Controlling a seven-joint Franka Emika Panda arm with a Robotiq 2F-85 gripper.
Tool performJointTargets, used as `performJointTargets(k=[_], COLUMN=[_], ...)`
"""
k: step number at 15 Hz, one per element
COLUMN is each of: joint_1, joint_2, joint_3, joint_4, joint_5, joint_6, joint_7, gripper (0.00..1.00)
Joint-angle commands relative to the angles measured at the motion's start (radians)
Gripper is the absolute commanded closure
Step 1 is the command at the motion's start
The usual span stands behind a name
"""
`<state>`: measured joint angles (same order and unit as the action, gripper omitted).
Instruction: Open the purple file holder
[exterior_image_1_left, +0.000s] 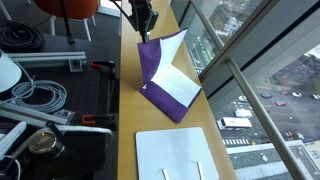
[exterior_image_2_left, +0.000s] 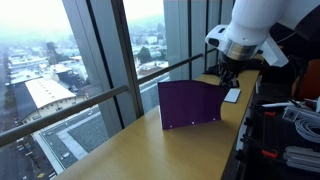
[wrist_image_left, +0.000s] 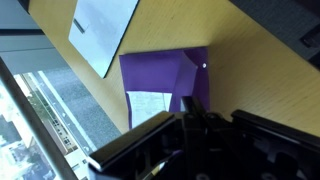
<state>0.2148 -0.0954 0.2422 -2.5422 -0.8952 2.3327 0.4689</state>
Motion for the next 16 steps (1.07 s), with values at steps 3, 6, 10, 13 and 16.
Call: performJointTargets(k=[3,6,10,13,16], joint_1=[0.049,0.062,0.063,0.059,0.052], joint_2=[-0.036,-0.03,-0.005,0.019,0.061], joint_3=[0.047,0.062,0.066,0.068,0.072], joint_4=[-0.044,-0.045,-0.021,0.005,0.033], joint_5=[0.112,0.158,0.201,0.209,0.143], joint_6=[-0.019,-0.015,-0.001,-0.003,-0.014], joint_7=[0.002,-0.003,-0.005,0.021,0.112], gripper=[1.0,1.0,1.0,1.0,1.0])
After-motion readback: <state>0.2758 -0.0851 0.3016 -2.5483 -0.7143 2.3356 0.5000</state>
